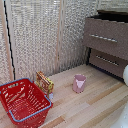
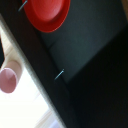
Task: Transport the gripper mindfully toward the orange-red bowl and clasp it to elevate with ease. Ensure your robot's arm aligns efficiently with the top drawer's opening. Carefully slide the orange-red bowl into the designated spot with precision. After confirmation, withdraw the gripper gently. Close the drawer smoothly by transitioning the gripper to its handle.
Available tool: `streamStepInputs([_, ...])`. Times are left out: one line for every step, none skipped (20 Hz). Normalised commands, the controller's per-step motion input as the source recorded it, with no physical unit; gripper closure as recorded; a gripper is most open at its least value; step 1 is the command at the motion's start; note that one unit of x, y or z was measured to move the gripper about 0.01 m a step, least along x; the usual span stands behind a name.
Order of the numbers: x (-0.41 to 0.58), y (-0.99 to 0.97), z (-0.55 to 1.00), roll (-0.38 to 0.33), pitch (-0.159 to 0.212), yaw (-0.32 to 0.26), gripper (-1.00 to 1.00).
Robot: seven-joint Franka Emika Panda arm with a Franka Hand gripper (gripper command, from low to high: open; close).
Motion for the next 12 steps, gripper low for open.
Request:
streamStepInputs([0.000,0.19,0.00,-0.368,0.157,0.103,-1.00])
streamStepInputs([0.000,0.23,0.00,-0.375,0.162,0.087,-1.00])
streamStepInputs([-0.009,0.26,0.00,-0.375,0.161,0.073,-1.00])
streamStepInputs([-0.011,0.29,0.00,-0.375,0.157,0.062,-1.00])
streamStepInputs([-0.014,0.30,0.00,-0.375,0.153,0.057,-1.00])
streamStepInputs([-0.031,0.31,0.00,-0.375,0.151,0.051,-1.00])
streamStepInputs([-0.040,0.31,0.00,-0.375,0.152,0.050,-1.00])
streamStepInputs([-0.046,0.30,-0.01,-0.375,0.150,0.053,-1.00])
streamStepInputs([-0.051,0.28,-0.02,-0.375,0.148,0.057,-1.00])
streamStepInputs([-0.049,0.29,-0.03,-0.375,0.145,0.056,-1.00])
streamStepInputs([-0.054,0.26,-0.03,-0.375,0.143,0.060,-1.00])
streamStepInputs([-0.037,0.25,-0.07,-0.375,0.135,0.062,-1.00])
